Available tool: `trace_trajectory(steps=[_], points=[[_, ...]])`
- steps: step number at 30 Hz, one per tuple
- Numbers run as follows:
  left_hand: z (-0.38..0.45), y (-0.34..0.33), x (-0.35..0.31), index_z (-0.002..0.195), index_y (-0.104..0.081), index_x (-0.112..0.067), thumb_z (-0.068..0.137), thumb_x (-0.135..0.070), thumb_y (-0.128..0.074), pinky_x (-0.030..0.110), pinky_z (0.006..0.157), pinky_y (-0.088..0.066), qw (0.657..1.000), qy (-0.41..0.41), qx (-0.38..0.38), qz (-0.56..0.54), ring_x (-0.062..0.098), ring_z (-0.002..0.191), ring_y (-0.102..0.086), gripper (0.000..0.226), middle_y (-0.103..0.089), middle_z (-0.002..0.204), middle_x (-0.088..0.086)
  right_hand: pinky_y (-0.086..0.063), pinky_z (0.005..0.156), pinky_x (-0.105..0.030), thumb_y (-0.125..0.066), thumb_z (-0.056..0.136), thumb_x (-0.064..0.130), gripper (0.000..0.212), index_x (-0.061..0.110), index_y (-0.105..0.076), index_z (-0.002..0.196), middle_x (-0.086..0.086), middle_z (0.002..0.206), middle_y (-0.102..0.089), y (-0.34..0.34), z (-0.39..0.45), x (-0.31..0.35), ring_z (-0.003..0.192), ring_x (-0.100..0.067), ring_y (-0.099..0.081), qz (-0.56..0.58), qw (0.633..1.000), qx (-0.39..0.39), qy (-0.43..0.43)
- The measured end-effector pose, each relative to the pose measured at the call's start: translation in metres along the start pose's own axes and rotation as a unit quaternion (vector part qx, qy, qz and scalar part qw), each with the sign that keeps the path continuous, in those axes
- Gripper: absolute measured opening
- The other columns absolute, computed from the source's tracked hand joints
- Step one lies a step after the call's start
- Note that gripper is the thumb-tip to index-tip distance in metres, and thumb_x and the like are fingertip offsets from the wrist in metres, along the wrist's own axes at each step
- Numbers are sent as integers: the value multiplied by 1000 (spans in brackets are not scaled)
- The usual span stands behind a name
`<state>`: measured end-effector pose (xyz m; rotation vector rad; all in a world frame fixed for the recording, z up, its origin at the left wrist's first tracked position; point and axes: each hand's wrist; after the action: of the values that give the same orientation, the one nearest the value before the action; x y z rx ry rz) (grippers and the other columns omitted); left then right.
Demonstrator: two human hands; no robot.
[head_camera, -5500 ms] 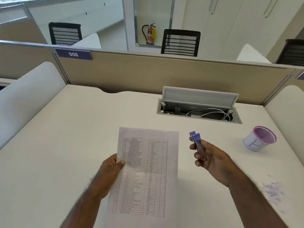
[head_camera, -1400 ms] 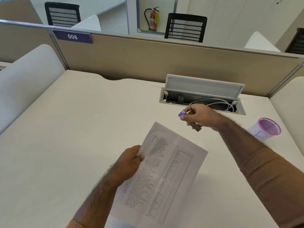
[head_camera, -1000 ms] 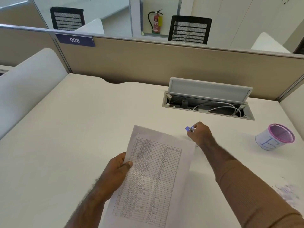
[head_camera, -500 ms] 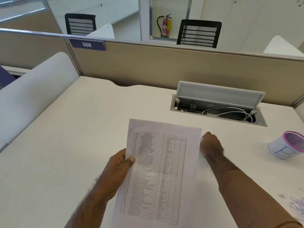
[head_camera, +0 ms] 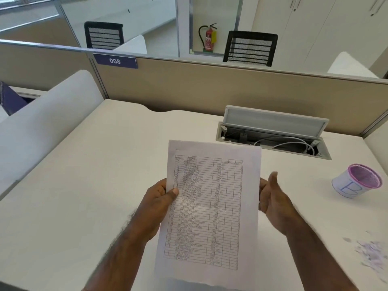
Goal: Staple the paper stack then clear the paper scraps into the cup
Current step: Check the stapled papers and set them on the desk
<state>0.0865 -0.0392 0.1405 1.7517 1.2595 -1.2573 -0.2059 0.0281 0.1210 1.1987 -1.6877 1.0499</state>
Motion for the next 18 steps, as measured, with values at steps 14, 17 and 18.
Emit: trace_trajectory(steps=[14, 17, 18], points=[[5, -40, -15, 126, -59, -22, 100, -11, -55, 31, 81, -58, 1000, -16, 23, -13, 20, 107, -71, 29, -71, 125, 4, -60, 73, -35, -58, 91, 22, 23, 11, -70, 107, -8, 100, -76, -22, -77, 26, 87, -26, -74, -62, 993, -98, 37], [4, -52, -19, 136, -49, -32, 94, -13, -65, 31, 99, -47, 990, -82, -85, 80, 13, 123, -57, 49, -54, 140, -9, -62, 74, -41, -60, 82, 39, 25, 19, -69, 94, -6, 93, -75, -24, -83, 32, 80, -25, -73, -125, 977, -163, 56], [-1, -56, -24, 136, -49, -33, 93, -14, -66, 30, 102, -46, 985, -105, -97, 93, 10, 124, -55, 50, -52, 141, -12, -62, 74, -43, -60, 84, 39, 23, 19, -69, 90, -3, 87, -74, -26, -84, 34, 78, -24, -72, -155, 967, -192, 68]])
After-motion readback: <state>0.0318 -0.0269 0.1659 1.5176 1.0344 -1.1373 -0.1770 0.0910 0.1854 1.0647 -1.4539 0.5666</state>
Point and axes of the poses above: each hand's wrist, its own z-axis towards the middle knuckle, its own y-axis out of the back of the hand, x = y × z
